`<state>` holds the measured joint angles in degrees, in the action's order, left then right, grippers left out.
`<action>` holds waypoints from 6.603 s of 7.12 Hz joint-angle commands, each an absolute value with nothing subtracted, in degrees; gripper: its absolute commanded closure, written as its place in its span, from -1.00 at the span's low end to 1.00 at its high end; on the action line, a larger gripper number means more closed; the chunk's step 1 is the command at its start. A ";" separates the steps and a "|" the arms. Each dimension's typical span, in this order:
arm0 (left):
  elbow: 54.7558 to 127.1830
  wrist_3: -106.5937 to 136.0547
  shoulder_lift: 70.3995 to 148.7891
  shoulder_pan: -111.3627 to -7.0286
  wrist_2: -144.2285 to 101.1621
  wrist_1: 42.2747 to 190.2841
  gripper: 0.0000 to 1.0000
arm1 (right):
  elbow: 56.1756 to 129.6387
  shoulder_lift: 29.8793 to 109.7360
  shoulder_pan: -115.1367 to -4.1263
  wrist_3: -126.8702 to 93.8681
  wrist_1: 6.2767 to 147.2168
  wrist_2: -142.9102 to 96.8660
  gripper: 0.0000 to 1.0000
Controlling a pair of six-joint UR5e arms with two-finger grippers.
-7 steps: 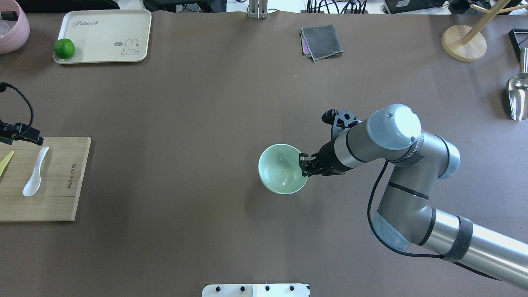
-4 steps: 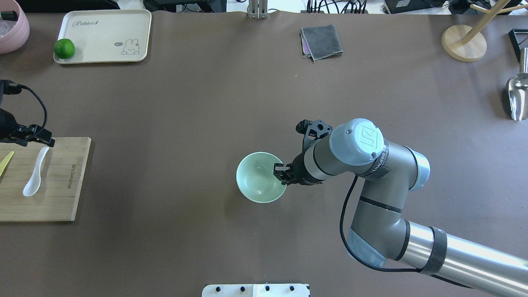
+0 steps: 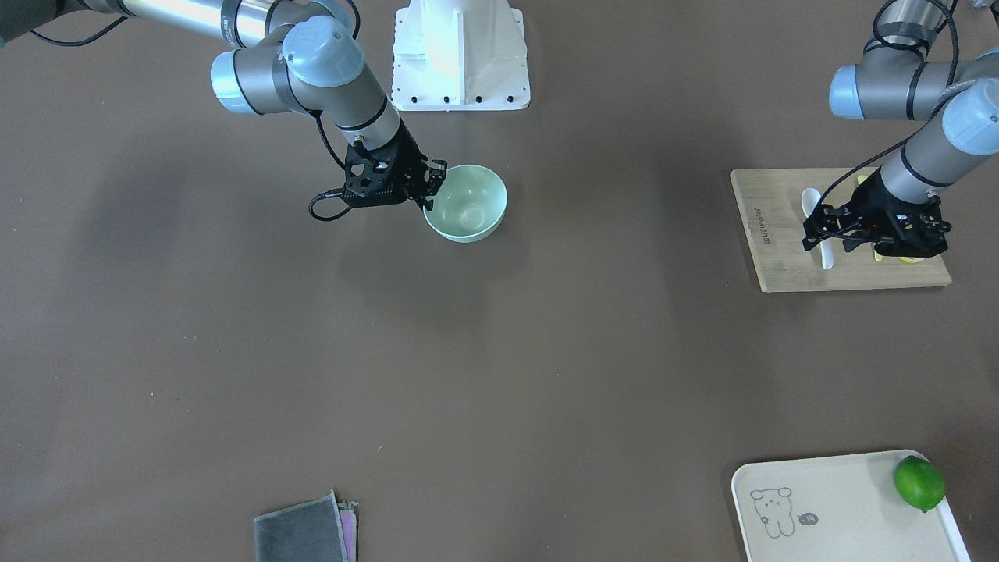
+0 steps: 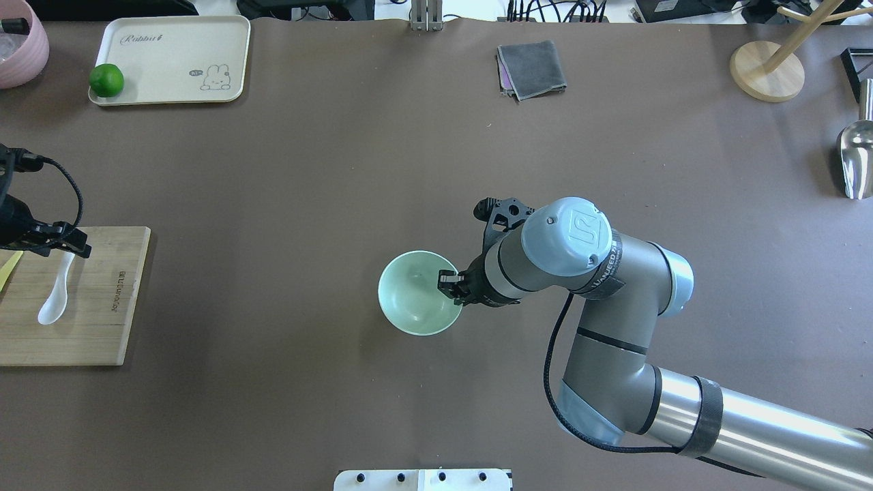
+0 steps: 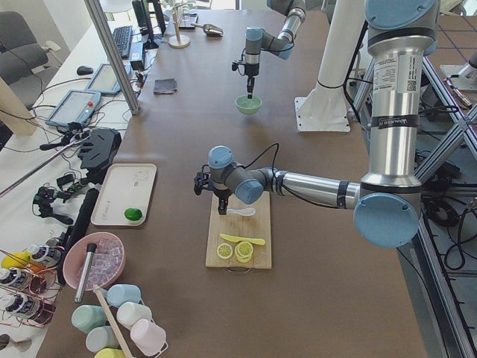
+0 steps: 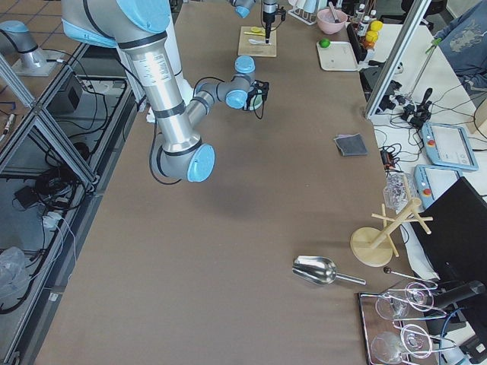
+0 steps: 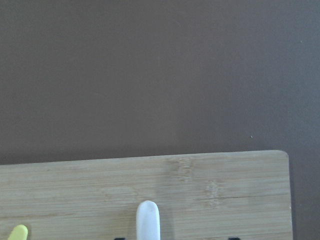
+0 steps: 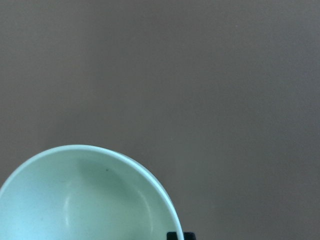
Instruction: Place spoon in bowl
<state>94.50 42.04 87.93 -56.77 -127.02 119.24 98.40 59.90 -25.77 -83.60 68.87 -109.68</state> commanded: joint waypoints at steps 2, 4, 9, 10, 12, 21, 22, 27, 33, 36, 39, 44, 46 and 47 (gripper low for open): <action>94.57 42.10 86.48 -56.60 -127.09 119.27 -0.39 | 98.96 59.68 -25.93 -83.58 68.91 -108.19 -1.00; 94.48 42.45 86.40 -55.90 -127.09 119.27 -0.32 | 99.67 59.76 -26.45 -83.50 68.91 -108.28 -1.00; 94.22 42.71 86.84 -55.11 -127.09 119.36 0.65 | 99.93 59.85 -27.68 -83.50 68.82 -108.63 -1.00; 94.65 42.89 87.10 -55.11 -127.18 119.44 1.00 | 99.93 59.94 -28.03 -83.41 68.82 -108.81 -1.00; 99.63 46.02 89.72 -55.20 -128.14 118.14 1.00 | 100.37 60.12 -29.96 -82.97 68.82 -110.20 -1.00; 87.45 83.06 135.98 -32.87 -115.41 103.61 -0.96 | 104.76 72.68 -53.26 -68.03 68.82 -128.41 -1.00; 88.06 82.97 134.66 -32.96 -115.40 104.41 -0.96 | 104.77 72.60 -53.26 -68.03 68.91 -128.32 -1.00; 102.55 50.64 111.74 -49.53 -123.57 97.78 -0.96 | 105.47 80.39 -62.37 -54.83 69.17 -130.42 -1.00; 102.58 -8.74 96.42 -83.27 -130.82 82.00 -0.96 | 103.54 85.78 -84.53 -0.58 98.23 -137.03 -1.00; 101.53 -10.46 90.53 -86.90 -134.03 85.16 -0.96 | 102.48 88.15 -85.69 2.11 98.35 -136.59 -1.00; 101.25 -9.94 89.65 -89.91 -134.30 85.17 -0.96 | 102.65 88.50 -85.61 1.67 98.18 -136.67 -1.00; 98.78 -10.19 89.47 -90.78 -134.47 85.08 -0.96 | 102.57 90.34 -85.61 2.02 97.82 -135.53 -1.00; 100.52 -10.19 87.04 -91.23 -134.56 85.34 -0.96 | 102.39 91.14 -85.61 2.11 97.74 -135.44 -1.00; 103.24 -10.11 84.66 -91.06 -134.47 85.34 -0.96 | 101.78 91.66 -85.52 2.20 97.82 -135.53 -1.00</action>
<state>100.48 -10.15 87.22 -91.07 -134.51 85.23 102.32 91.06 -85.59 2.09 97.78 -135.50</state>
